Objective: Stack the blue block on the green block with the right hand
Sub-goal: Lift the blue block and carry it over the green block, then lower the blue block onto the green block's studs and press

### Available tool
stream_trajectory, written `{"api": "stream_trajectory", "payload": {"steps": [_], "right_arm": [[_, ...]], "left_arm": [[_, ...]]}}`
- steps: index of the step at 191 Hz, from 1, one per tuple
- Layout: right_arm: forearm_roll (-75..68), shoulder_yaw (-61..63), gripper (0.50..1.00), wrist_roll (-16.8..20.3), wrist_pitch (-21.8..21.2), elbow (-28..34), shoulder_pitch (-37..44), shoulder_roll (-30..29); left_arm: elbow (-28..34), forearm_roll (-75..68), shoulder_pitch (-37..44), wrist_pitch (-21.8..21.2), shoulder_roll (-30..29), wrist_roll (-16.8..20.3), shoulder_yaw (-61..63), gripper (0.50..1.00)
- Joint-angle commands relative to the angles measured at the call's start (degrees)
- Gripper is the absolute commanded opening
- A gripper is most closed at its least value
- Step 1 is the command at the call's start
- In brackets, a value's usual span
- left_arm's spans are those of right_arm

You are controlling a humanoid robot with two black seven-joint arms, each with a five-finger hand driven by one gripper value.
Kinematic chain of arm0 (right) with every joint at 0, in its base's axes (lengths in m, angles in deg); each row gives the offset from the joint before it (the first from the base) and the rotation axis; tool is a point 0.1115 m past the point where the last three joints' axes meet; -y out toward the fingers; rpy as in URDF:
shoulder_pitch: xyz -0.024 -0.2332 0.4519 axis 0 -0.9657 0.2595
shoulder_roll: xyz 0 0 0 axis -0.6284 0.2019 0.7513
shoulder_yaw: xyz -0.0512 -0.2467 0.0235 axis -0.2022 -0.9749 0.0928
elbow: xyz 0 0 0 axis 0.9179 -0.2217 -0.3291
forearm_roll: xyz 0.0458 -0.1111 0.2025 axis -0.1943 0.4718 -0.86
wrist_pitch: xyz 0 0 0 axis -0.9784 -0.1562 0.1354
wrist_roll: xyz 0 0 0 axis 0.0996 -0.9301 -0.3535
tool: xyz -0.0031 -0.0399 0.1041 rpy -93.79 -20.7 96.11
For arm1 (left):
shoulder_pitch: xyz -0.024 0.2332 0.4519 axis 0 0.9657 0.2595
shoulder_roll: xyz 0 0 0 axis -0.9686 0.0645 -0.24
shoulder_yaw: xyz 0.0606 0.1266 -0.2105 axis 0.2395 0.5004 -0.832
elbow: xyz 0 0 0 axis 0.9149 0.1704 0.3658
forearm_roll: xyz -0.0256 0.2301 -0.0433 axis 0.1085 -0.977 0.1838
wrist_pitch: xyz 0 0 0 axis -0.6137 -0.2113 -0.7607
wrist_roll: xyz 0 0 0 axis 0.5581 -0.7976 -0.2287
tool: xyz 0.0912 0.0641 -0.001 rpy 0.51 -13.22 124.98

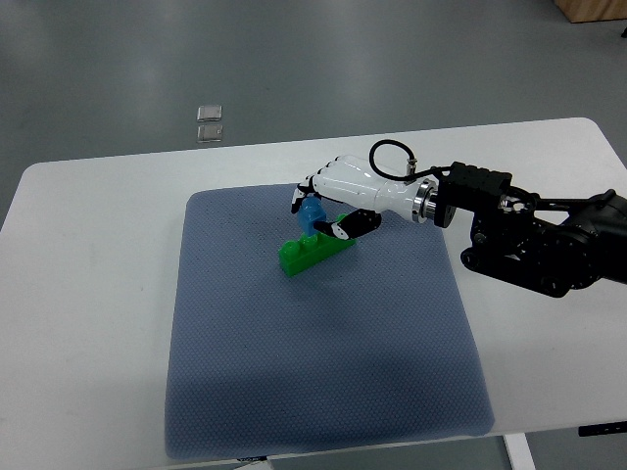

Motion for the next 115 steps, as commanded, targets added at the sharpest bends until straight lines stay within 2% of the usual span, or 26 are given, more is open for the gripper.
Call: {"api": "stream_trajectory", "payload": {"steps": [1,115], "right_arm": [[0.0,-0.3,0.549,-0.1,0.0,-0.1,0.1,0.0],[0.0,-1.3,0.549,-0.1,0.1,-3.6,-0.1,-0.2]], "left_arm": [[0.0,0.0,0.0,0.0,0.0,-0.1,0.0,1.000],[0.0,0.0,0.0,0.0,0.0,0.0,0.0,1.000]]}}
